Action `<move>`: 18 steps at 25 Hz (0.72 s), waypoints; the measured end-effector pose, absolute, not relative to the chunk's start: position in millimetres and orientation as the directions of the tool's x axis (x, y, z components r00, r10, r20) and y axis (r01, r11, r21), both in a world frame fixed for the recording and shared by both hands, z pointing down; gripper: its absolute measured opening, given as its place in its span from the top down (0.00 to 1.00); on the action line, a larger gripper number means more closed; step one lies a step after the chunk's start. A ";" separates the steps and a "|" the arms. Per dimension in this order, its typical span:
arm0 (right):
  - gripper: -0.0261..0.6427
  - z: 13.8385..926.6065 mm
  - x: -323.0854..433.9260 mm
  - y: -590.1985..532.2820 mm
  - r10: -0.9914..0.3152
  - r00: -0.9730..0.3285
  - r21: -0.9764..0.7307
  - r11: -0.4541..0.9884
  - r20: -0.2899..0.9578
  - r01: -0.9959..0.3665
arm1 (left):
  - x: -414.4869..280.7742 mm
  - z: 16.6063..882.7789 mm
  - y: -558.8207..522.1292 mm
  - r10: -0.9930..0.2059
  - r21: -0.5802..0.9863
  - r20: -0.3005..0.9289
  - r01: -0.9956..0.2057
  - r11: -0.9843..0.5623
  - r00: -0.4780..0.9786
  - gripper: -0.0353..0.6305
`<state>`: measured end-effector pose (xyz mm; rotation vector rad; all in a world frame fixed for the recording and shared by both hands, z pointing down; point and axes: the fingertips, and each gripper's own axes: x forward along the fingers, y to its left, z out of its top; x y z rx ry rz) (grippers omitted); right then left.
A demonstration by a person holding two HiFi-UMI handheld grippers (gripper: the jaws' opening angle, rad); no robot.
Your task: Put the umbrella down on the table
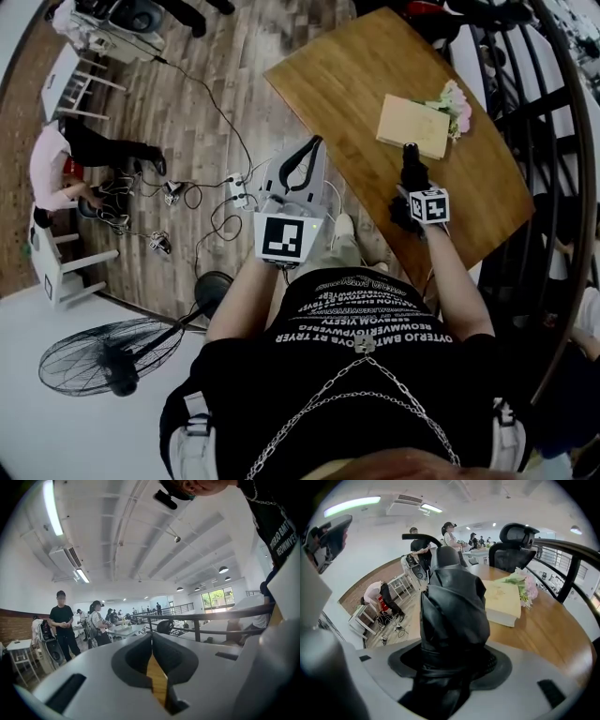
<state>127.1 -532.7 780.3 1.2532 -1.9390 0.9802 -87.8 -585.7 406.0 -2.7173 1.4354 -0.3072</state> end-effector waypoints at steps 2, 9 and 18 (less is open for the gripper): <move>0.53 787.6 125.2 -536.2 -0.444 -0.356 -0.266 0.253 0.822 -0.930 | -90.5 408.6 -587.3 -0.823 -0.141 0.155 -0.812 -0.566 0.546 0.90; 0.51 827.2 117.2 -527.1 -0.308 -0.329 -0.243 0.285 0.893 -0.927 | -94.2 407.4 -587.6 -0.824 -0.149 0.161 -0.813 -0.564 0.542 0.90; 0.46 801.4 120.1 -527.5 -0.385 -0.339 -0.225 0.312 0.858 -0.923 | -86.9 405.5 -578.9 -0.832 -0.147 0.150 -0.820 -0.553 0.534 0.90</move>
